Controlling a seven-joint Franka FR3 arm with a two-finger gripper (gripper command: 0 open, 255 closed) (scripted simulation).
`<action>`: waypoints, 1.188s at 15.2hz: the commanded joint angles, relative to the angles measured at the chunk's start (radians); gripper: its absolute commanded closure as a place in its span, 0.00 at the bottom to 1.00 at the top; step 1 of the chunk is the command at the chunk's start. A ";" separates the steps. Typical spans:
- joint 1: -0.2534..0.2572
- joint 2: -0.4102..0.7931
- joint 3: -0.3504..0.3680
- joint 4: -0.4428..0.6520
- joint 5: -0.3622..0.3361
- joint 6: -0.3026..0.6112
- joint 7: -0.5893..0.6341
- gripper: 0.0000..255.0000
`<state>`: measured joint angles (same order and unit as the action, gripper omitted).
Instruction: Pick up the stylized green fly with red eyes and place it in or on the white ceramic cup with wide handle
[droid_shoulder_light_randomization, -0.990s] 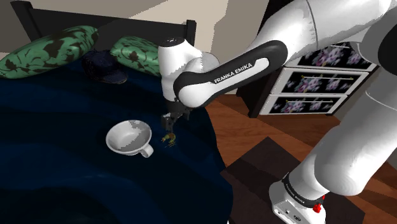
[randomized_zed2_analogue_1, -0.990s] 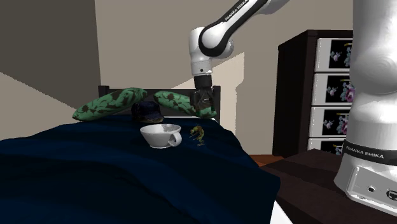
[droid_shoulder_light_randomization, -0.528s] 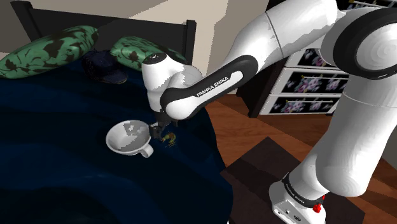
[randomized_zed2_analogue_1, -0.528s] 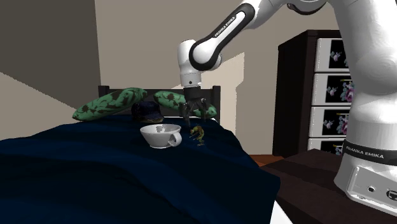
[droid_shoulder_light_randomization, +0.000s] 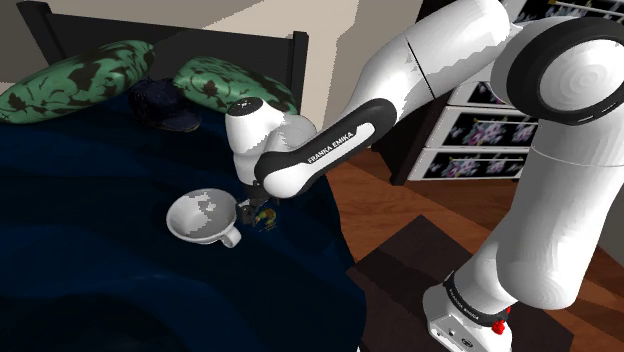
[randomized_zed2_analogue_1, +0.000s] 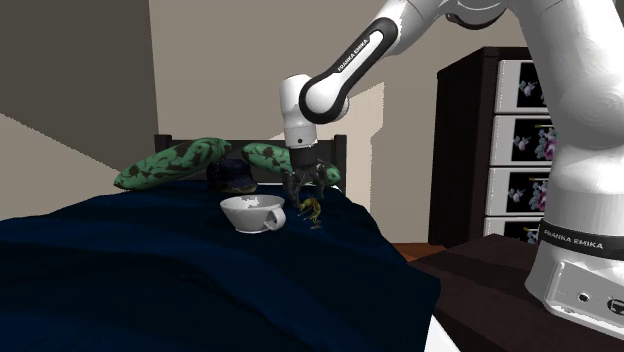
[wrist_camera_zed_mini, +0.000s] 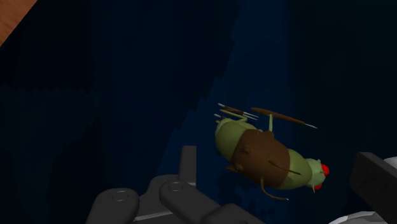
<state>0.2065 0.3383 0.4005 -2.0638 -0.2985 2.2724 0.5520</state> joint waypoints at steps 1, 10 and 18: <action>0.000 0.001 0.000 0.000 -0.001 0.001 0.001 0.00; 0.000 0.001 0.000 0.000 -0.001 0.001 0.001 1.00; -0.007 -0.036 0.010 0.009 0.024 -0.041 -0.019 1.00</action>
<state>0.2008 0.3086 0.4090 -2.0600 -0.2794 2.2428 0.5381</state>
